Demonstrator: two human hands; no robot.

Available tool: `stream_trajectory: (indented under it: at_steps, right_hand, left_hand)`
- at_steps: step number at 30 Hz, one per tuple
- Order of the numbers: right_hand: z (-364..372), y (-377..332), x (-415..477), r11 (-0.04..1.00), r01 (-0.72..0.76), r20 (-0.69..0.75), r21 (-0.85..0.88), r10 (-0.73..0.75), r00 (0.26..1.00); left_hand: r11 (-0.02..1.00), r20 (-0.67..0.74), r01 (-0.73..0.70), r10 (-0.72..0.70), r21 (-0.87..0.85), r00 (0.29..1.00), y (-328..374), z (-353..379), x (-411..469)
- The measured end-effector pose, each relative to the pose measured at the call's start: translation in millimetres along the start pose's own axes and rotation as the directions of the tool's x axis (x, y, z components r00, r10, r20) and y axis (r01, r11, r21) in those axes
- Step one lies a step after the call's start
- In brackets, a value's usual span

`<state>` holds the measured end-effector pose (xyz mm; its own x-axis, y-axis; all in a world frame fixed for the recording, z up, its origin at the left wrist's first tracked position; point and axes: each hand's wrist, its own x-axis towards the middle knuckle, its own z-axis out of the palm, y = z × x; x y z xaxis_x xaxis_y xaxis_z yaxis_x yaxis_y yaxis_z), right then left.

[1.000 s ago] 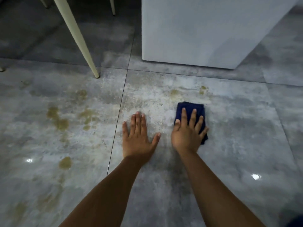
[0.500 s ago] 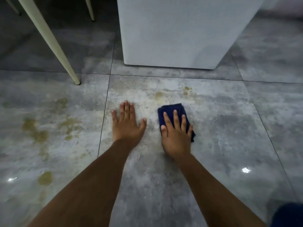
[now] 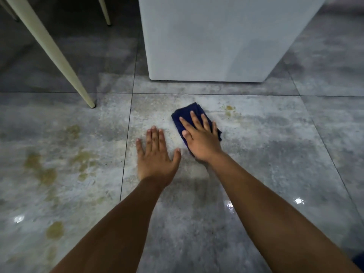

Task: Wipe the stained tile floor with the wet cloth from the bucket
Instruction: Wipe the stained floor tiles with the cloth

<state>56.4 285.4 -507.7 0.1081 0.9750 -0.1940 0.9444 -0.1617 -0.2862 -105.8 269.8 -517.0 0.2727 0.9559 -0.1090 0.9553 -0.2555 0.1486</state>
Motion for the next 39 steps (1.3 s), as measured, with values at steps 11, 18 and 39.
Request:
stream_trajectory:
  at_steps: [11,18,39]
  right_hand:
    - [18.3,-5.0,-13.9,0.939,-0.339,-0.179,0.056,0.343,0.922]
    - [-36.4,51.8,52.6,0.933,-0.356,-0.149,0.046,0.359,0.921]
    - [-16.4,122.0,-44.6,0.764,-0.634,-0.155,0.118,0.645,0.748]
  left_hand:
    - [1.000,0.028,-0.018,0.017,0.012,0.999,1.0,1.5,5.6]
    - [0.998,-0.031,-0.037,0.036,-0.045,0.999,4.8,-3.5,15.4]
    - [1.000,0.003,-0.017,0.017,-0.017,1.000,-4.0,10.1,4.2]
